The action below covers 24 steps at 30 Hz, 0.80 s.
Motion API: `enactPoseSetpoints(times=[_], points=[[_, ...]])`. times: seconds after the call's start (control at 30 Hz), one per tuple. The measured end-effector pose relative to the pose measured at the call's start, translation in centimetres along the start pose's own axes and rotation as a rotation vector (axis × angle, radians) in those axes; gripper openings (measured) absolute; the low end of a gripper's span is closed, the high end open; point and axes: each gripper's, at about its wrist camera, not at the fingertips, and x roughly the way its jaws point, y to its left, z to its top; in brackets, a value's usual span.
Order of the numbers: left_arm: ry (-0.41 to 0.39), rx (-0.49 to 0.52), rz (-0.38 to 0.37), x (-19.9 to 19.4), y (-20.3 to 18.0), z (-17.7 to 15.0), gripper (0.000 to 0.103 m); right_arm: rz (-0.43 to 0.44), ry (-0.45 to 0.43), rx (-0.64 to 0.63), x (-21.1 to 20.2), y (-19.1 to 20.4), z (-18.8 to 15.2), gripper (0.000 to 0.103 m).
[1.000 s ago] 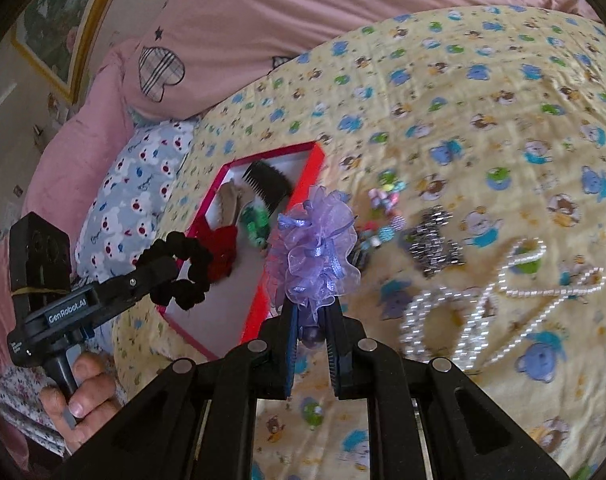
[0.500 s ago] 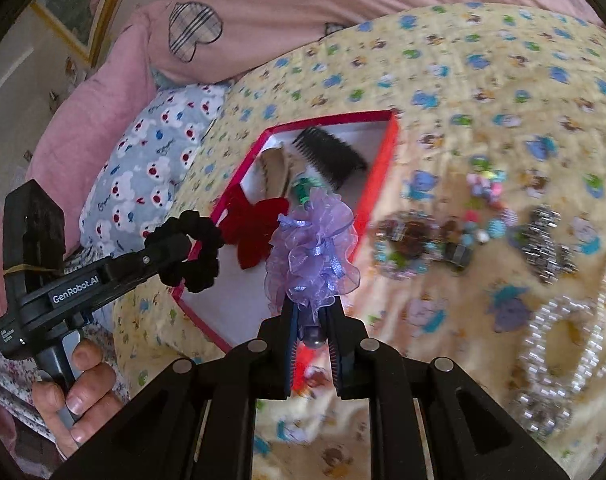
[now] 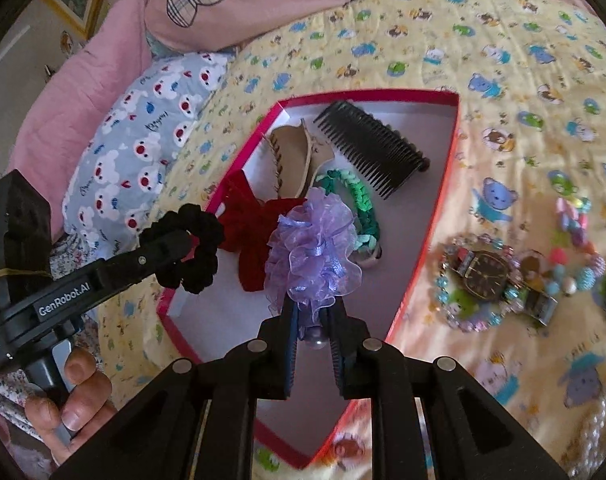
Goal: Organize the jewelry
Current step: 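Carry the scrunchie and purple flower clip into the box and release both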
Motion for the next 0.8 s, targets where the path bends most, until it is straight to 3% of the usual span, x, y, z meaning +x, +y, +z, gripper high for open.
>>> enactPoseSetpoints(times=[0.33, 0.43, 0.57, 0.7, 0.8], points=[[0.053, -0.009, 0.036, 5.0, 1.1, 0.4, 0.008, -0.017, 0.031, 0.010, 2.3, -0.8, 0.8, 0.018], [0.062, -0.009, 0.042, 5.7, 1.1, 0.4, 0.013, -0.019, 0.029, 0.006, 2.1, -0.7, 0.9, 0.022], [0.061, -0.005, 0.044, 6.0, 1.0, 0.5, 0.023, -0.017, 0.020, 0.004, 1.7, -0.7, 0.9, 0.036], [0.057, -0.003, 0.042, 5.4, 0.8, 0.2, 0.026, -0.016, 0.007, 0.003, 0.9, -0.8, 0.8, 0.039], [0.053, -0.004, 0.043, 5.0, 0.8, 0.1, 0.041, -0.021, -0.008, -0.002, 0.2, -0.7, 0.8, 0.041]])
